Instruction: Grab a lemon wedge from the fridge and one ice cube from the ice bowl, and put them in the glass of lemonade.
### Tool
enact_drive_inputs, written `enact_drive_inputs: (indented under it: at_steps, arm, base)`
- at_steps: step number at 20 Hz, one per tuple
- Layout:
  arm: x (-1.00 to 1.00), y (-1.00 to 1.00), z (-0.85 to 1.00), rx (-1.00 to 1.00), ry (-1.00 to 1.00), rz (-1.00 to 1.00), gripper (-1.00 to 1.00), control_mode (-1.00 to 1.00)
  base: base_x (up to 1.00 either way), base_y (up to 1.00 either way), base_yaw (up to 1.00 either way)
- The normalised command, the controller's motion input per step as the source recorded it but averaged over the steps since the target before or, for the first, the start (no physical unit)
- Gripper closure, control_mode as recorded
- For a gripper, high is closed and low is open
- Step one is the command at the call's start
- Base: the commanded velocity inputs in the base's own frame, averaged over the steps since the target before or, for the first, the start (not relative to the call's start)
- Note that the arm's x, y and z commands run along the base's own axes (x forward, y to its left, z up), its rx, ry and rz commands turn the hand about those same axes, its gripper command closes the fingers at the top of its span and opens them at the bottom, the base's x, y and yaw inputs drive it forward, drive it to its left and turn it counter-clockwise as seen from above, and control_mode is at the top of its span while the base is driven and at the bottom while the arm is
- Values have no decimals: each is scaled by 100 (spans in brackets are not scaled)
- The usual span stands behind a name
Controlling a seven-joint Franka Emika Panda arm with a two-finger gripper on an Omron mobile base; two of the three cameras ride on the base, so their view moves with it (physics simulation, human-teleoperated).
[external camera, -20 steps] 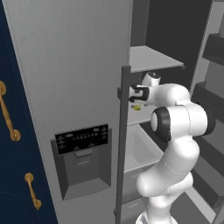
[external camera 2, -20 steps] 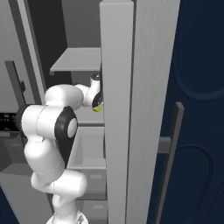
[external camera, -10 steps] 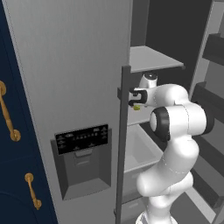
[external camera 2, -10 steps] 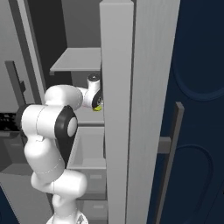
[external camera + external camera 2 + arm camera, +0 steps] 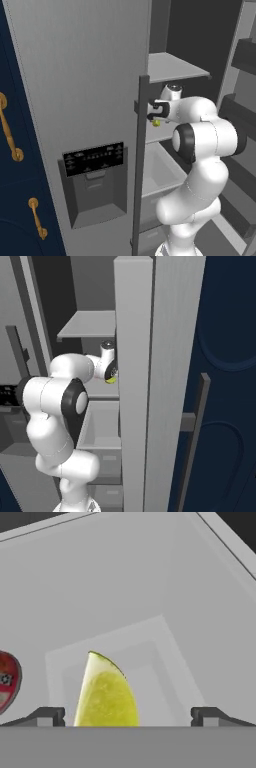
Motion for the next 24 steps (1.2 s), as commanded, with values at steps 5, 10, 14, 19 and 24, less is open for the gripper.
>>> enact_drive_inputs:
  at_steps: [5,10,14,19,24]
  arm:
    - [-15,4,-7,2,0,-7,-100,-100]
    - [-2,15,6,-1,-2,-3,-100,-100]
    - [0,5,-5,-2,-1,0,-100,-100]
    - [-5,0,-32,0,0,0,-100,-100]
    - [0,5,-12,0,0,0,100,-100]
  base:
    - [0,0,0]
    - [0,0,0]
    - [0,0,0]
    - [0,0,0]
    - [0,0,0]
